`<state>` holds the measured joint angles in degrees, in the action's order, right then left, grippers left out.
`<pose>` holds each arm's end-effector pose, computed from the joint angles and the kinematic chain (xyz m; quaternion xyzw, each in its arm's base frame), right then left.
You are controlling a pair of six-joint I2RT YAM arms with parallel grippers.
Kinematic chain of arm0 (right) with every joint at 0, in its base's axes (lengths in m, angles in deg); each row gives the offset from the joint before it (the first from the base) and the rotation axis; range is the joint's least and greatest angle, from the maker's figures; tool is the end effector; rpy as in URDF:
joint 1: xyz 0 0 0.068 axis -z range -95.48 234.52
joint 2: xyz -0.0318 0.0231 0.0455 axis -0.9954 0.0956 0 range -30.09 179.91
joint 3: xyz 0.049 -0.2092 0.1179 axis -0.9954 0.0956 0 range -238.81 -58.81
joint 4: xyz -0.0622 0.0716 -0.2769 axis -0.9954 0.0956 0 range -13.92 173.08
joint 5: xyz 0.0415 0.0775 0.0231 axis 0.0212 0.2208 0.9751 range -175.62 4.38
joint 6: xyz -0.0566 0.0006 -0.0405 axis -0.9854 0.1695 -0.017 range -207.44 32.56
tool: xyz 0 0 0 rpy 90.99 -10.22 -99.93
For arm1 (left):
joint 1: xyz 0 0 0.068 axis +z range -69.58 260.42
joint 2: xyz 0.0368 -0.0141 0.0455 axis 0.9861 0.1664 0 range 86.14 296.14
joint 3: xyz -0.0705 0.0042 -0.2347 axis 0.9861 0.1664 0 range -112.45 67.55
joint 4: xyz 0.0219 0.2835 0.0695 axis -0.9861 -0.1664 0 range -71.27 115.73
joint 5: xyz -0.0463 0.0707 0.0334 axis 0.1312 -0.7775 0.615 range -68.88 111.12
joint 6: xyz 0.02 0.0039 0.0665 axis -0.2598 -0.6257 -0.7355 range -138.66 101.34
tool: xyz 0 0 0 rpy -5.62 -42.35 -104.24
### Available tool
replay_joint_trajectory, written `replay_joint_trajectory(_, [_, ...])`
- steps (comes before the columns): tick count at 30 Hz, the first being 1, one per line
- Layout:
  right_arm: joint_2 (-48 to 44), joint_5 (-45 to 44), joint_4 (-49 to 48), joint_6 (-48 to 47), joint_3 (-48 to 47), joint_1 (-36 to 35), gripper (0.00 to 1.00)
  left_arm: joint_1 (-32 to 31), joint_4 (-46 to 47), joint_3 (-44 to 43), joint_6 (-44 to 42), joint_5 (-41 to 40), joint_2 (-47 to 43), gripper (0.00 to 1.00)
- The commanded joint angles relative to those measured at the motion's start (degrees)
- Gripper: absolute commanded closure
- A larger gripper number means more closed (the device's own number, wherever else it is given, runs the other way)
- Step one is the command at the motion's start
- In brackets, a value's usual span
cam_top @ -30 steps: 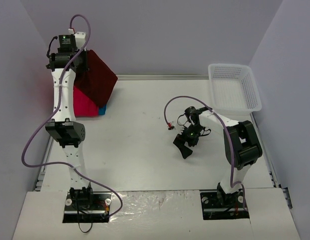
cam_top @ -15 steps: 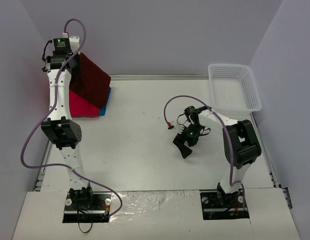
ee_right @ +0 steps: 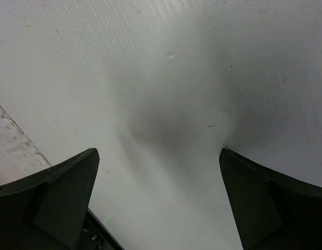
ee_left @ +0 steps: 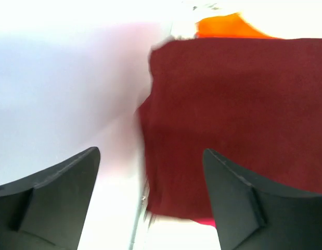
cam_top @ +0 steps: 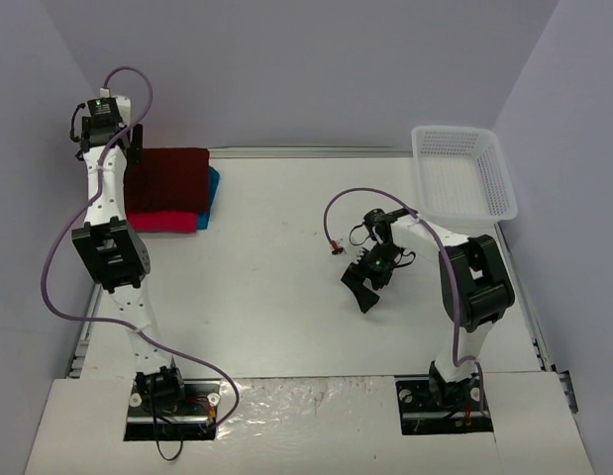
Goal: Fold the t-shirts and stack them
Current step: Put the neatly folded tshirt into the corner of the board with the left arm
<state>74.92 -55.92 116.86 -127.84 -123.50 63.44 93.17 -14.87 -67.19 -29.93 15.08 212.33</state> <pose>0.3172 0.1522 0.0849 -0.5096 0.8182 0.2392 0.1168 0.5209 0.1239 0.3349 -0.0368 0.8732 0.1457 0.4636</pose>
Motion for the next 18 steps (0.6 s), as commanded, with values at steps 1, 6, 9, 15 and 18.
replay_joint_trajectory(1, [7.0, -4.8, -1.5, -1.1, 5.1, 0.3, 0.00, 1.1, 4.7, -1.8, -3.1, -8.2, 2.1, 0.20])
replay_joint_trajectory(6, [5.8, -4.5, -1.4, -1.3, 5.2, 0.3, 0.00, 0.6, 4.9, -0.1, -0.5, -5.9, -5.4, 0.12])
replay_joint_trajectory(9, [5.3, -4.4, -1.4, -1.3, 5.2, 0.3, 0.00, -0.5, 1.7, -0.6, 0.1, -4.9, -10.3, 0.07])
replay_joint_trajectory(15, [0.9, -5.0, -1.1, -0.4, 4.1, 0.4, 0.00, -3.7, 1.0, 14.5, 4.7, 5.4, -28.1, 0.04])
replay_joint_trajectory(18, [-2.5, -5.3, -0.5, 1.5, 1.6, 0.4, 0.00, -7.6, 4.6, 28.0, 5.6, 10.1, -39.4, 0.04])
